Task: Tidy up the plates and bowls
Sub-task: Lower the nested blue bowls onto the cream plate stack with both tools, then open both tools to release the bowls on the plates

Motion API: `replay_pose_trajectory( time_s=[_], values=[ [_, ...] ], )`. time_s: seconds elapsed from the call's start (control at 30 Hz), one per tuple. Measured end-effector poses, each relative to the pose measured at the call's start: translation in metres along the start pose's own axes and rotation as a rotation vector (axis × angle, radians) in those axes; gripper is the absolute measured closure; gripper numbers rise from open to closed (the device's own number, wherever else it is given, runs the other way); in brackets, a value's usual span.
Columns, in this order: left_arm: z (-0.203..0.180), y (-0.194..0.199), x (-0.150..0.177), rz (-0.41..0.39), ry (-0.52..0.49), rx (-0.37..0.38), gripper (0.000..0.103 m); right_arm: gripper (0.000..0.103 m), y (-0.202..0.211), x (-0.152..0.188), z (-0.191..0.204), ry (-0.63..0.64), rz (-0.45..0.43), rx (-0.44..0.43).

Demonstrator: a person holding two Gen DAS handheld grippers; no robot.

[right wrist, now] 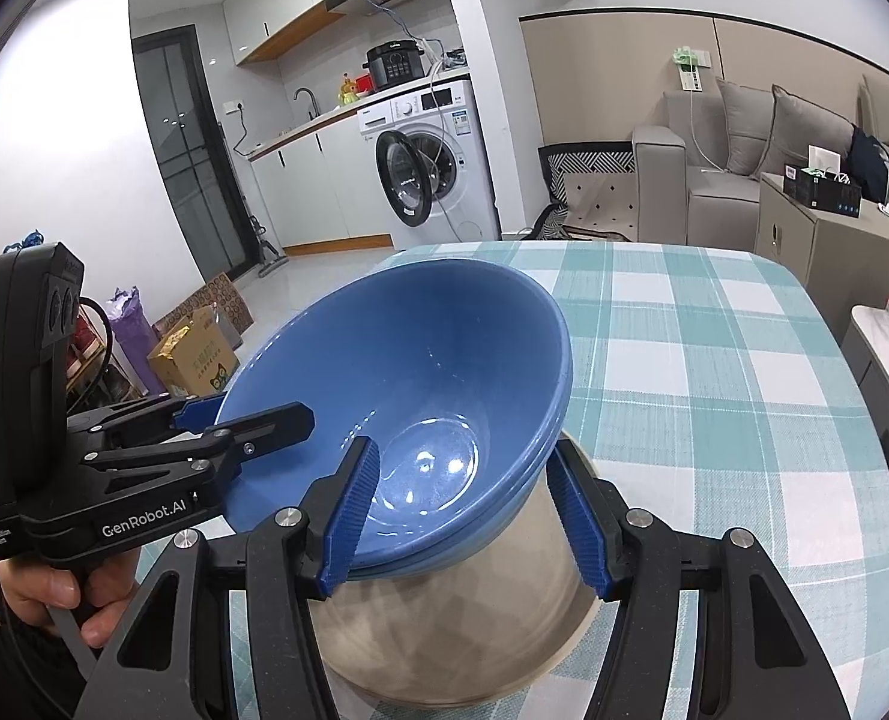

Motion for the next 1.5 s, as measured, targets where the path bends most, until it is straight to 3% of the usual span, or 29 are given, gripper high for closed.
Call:
replay_pose_trajectory(
  time_s=[0.3, 0.93, 1.17, 1.4, 1.5],
  values=[
    [-0.003, -0.012, 0.005, 0.036, 0.005, 0.014, 0.061, 0.043, -0.007, 0.002, -0.008, -0.013, 0.016, 0.01],
    [-0.01, -0.019, 0.007, 0.034, -0.023, 0.003, 0.06, 0.043, -0.007, 0.002, -0.008, -0.016, 0.022, 0.022],
    [-0.011, -0.018, 0.008, 0.028, -0.03, 0.013, 0.051, 0.043, -0.008, 0.0, -0.013, -0.019, 0.02, 0.015],
    [-0.008, -0.01, 0.003, -0.005, -0.037, 0.009, 0.039, 0.021, 0.0, -0.007, -0.015, -0.009, -0.013, 0.014],
    [-0.004, -0.007, 0.001, -0.016, -0.029, 0.006, 0.025, 0.016, 0.0, -0.009, -0.019, -0.01, -0.018, 0.022]
  ],
)
Point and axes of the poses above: each gripper's, at about its wrist camera, not at the fingertips, and y roughly against the way its jaws point, z to its left, x to its underside, the point moved 10 cm from there along -y, roughly the way its jaws point, and after that the axes turned 11 degrees about -x, right-handed, at the moved point
